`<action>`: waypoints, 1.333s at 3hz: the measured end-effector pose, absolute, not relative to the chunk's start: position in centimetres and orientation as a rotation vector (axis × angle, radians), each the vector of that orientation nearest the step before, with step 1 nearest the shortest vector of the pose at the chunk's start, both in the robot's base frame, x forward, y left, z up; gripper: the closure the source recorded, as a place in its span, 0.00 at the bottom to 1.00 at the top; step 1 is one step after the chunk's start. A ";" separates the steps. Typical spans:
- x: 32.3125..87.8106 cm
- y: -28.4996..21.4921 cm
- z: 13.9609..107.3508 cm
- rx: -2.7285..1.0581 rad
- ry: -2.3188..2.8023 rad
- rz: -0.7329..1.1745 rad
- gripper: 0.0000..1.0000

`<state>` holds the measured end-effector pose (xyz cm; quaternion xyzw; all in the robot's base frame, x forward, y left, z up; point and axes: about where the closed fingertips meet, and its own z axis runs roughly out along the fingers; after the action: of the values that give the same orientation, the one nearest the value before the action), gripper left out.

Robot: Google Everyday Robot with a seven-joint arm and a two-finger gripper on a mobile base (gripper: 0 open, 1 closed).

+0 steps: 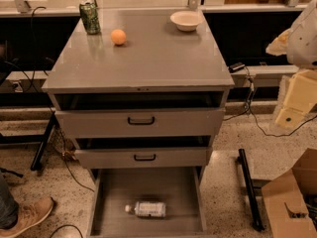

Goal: Pick blue plastic bottle from bottom drawer and place on counter

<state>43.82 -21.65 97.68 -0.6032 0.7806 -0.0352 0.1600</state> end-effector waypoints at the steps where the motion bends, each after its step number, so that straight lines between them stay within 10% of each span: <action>1: 43.8 -21.6 97.7 -1.723 2.230 -0.100 0.00; 4: 41.8 -13.9 78.0 -1.639 2.196 0.379 0.00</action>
Offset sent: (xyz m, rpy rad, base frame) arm -0.0147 0.0177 -0.1363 0.1433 0.1444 -0.0518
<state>41.75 -13.88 77.96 -0.5821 0.7799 0.1346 0.1868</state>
